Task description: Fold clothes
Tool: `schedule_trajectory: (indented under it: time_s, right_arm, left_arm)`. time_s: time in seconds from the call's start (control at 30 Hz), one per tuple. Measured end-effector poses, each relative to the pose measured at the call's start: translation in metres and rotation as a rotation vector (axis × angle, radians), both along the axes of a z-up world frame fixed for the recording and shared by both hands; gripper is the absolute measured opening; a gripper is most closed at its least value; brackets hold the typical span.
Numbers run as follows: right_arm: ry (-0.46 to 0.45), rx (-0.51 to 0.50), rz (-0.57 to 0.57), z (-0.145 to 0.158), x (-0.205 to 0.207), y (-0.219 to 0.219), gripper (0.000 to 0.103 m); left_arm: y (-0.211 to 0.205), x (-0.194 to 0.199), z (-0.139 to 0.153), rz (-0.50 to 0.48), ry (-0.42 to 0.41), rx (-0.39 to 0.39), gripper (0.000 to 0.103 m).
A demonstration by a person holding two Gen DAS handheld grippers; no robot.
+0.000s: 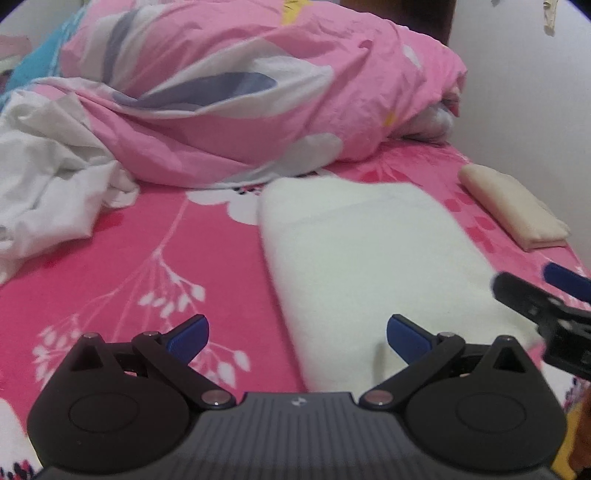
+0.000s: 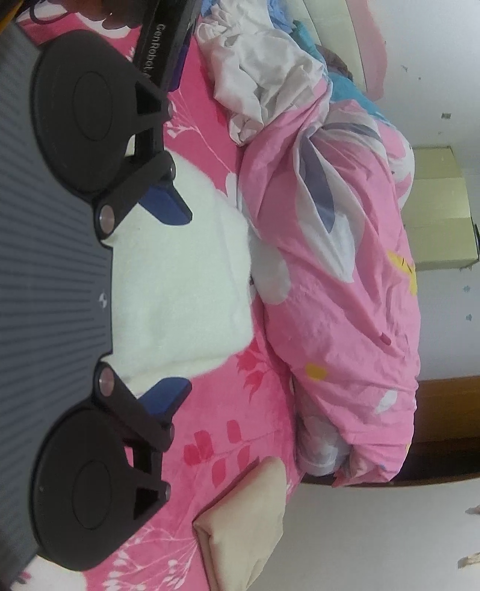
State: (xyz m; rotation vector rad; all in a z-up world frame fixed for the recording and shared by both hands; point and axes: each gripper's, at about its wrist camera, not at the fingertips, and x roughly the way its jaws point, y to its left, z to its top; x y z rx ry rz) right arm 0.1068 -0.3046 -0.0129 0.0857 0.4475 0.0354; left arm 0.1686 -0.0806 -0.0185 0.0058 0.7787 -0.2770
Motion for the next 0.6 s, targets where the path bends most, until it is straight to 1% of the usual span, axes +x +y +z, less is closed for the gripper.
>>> schedule_trajectory:
  time_s: [0.1,0.13,0.23,0.37,0.6]
  right_arm:
    - [0.007,0.002,-0.028,0.001,-0.004,-0.001,0.101]
    - [0.010,0.006,-0.035,0.002,-0.005,-0.002,0.102]
    - [0.015,0.013,-0.055,0.003,-0.008,-0.004,0.102]
    - [0.026,0.000,-0.100,0.005,-0.009,-0.004,0.102]
    - [0.021,-0.070,-0.151,0.007,-0.012,-0.001,0.102]
  left_arm:
    - [0.001,-0.001,0.001,0.014,-0.022,0.025,0.103]
    - [0.002,-0.002,0.002,0.023,-0.031,0.032,0.103]
    - [0.004,-0.003,0.004,0.054,-0.054,0.027,0.103]
    - [0.008,-0.002,0.004,0.061,-0.045,0.000,0.103]
    - [0.008,-0.003,0.002,0.075,-0.058,0.018,0.103]
